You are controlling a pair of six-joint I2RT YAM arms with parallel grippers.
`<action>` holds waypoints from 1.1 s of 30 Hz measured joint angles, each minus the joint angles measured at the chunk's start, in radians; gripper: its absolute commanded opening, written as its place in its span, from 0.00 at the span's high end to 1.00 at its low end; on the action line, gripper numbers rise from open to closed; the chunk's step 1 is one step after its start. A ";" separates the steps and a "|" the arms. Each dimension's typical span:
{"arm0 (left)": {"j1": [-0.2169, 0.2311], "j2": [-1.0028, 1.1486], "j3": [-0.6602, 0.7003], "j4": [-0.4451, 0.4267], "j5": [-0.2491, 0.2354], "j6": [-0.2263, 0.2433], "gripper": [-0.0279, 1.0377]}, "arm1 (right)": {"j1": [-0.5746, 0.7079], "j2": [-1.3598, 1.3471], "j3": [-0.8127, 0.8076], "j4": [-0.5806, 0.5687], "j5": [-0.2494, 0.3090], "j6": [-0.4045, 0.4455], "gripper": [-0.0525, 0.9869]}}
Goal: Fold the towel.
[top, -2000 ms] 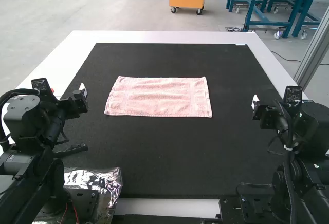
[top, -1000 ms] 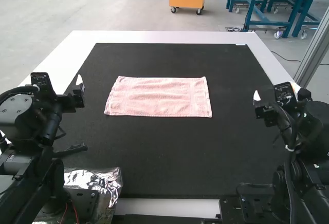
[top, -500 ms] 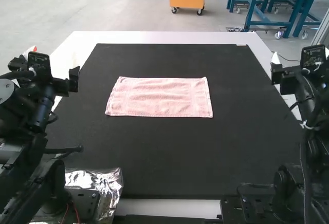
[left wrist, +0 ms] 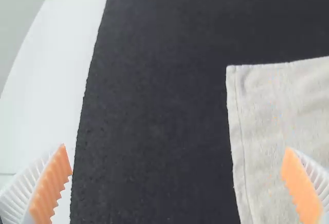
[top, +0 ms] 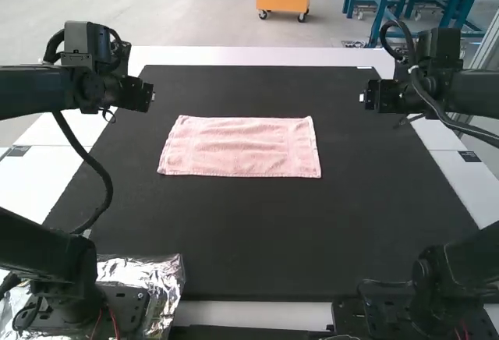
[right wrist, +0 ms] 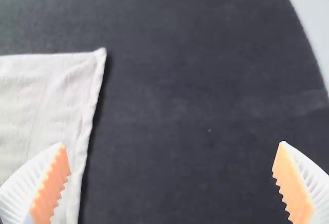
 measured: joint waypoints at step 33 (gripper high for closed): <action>0.044 0.740 0.370 0.058 0.198 -0.156 0.08 | 0.144 0.775 0.489 0.048 -0.021 0.043 0.08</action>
